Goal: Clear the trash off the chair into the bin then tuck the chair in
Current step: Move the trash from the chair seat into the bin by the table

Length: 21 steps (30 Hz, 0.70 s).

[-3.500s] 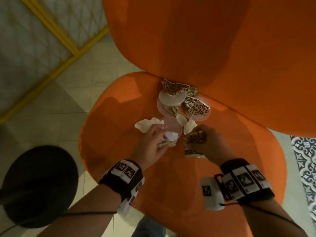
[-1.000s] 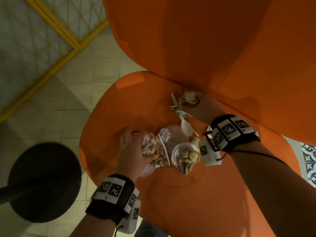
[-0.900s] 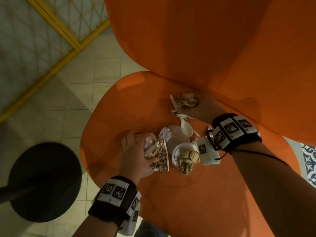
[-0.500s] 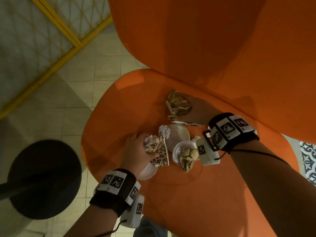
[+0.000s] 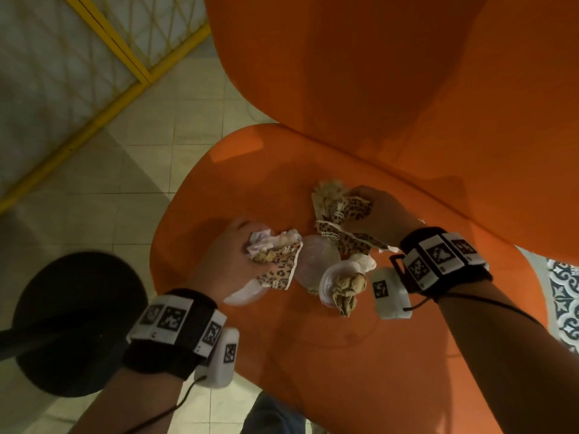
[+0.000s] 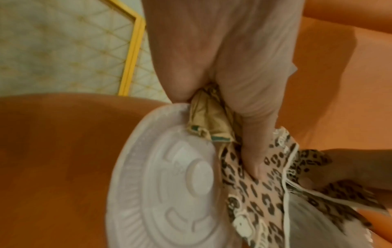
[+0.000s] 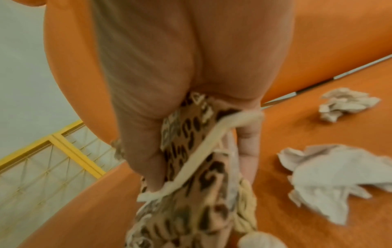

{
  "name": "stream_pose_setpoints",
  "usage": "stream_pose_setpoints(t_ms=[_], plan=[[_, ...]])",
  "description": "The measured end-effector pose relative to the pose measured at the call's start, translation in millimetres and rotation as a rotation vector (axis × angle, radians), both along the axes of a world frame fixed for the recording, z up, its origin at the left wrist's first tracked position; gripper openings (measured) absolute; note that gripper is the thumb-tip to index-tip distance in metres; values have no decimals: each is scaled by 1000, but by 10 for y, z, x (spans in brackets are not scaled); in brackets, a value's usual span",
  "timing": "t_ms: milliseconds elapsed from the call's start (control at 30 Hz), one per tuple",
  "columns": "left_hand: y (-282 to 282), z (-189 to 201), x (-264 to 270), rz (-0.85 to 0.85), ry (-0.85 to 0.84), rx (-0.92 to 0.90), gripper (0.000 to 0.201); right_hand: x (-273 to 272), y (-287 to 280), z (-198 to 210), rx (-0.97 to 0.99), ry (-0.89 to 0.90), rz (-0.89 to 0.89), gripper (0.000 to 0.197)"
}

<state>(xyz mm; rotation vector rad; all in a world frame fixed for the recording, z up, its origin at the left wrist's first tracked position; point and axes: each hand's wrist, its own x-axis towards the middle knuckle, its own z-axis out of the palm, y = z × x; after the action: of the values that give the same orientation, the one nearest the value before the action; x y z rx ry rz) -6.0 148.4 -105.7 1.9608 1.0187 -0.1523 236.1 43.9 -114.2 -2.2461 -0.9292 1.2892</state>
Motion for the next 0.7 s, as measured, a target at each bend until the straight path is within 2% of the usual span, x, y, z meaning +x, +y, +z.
stream_pose_setpoints(t_ms=[67,133,200,267,400,500,600,700], plan=[[115,59,123,-151,-38,10,52,26,-100,65,56,18,-86,45],[184,59,274,-320,8,1,57,62,-219,144,111,-16,-161,38],[219,1,415,-438,104,-20,67,98,-362,228,125,-48,-196,41],[230,-78,496,-503,192,-31,73,139,-508,265,58,-85,-162,52],[228,-201,500,-481,200,-77,70,159,-691,137,-194,-145,-77,76],[226,-207,482,-439,171,-88,70,123,-718,-23,-195,-185,-53,78],[228,-197,441,-399,157,-104,69,134,-746,-117,-212,-297,-127,87],[191,-226,388,-504,143,6,61,133,-784,-170,-218,-336,-133,84]])
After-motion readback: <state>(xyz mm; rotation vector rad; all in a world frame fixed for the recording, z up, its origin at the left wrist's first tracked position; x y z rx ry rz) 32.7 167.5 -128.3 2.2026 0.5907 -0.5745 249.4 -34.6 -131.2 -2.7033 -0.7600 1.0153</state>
